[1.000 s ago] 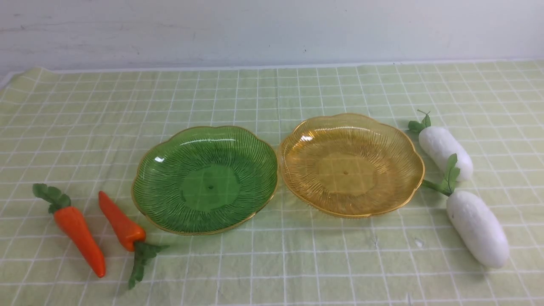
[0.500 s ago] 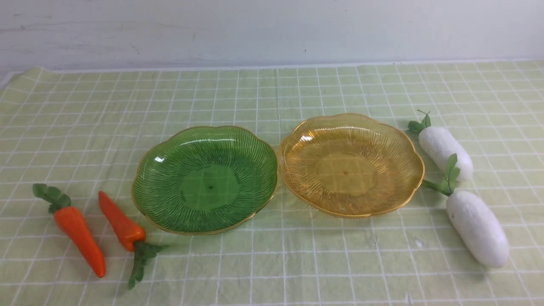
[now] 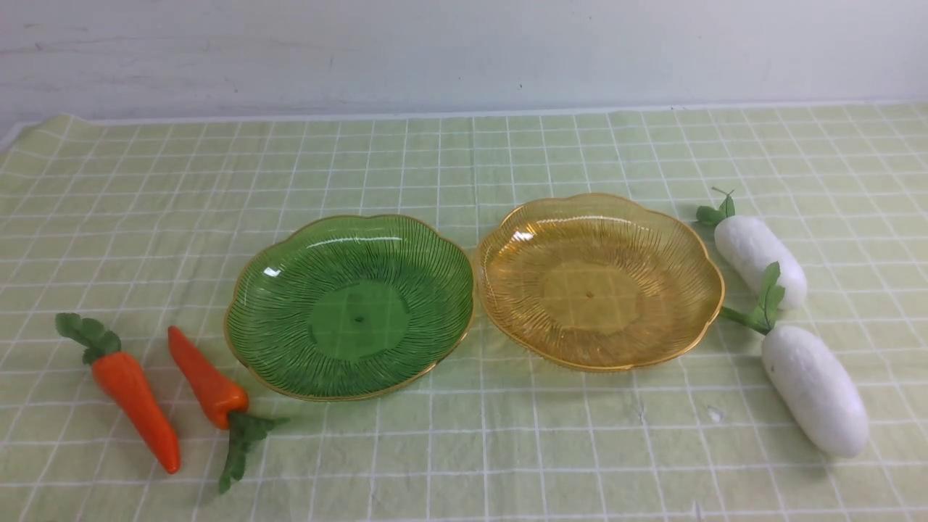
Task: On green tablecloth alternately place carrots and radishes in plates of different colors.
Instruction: 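Place the white radish on the plate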
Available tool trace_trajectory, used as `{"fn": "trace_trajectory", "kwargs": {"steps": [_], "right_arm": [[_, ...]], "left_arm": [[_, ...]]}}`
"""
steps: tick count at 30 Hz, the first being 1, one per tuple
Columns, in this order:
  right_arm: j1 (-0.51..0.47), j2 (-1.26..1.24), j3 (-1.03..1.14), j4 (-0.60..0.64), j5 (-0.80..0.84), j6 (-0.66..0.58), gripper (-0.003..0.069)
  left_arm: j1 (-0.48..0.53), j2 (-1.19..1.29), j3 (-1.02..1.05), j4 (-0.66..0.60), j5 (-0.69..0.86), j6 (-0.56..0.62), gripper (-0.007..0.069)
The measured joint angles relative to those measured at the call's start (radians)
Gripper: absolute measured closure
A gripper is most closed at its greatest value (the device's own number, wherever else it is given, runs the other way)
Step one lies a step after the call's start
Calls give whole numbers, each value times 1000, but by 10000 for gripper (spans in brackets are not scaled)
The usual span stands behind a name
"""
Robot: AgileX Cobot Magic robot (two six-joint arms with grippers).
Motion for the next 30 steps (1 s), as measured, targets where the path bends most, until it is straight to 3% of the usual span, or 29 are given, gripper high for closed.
{"fn": "trace_trajectory", "kwargs": {"steps": [12,17,20,23,30], "right_arm": [[0,0,0,16,-1,7,673],[0,0,6,429,2,164,673],[0,0,5,569,-4,177,673],[0,0,5,665,-12,179,673],[0,0,5,720,-36,136,673]], "left_arm": [[0,0,0,-22,-3,-13,629],[0,0,3,-454,-50,-289,629],[0,0,3,-644,-62,-376,629],[0,0,3,-755,-68,-399,629],[0,0,1,-847,-178,-399,629]]}}
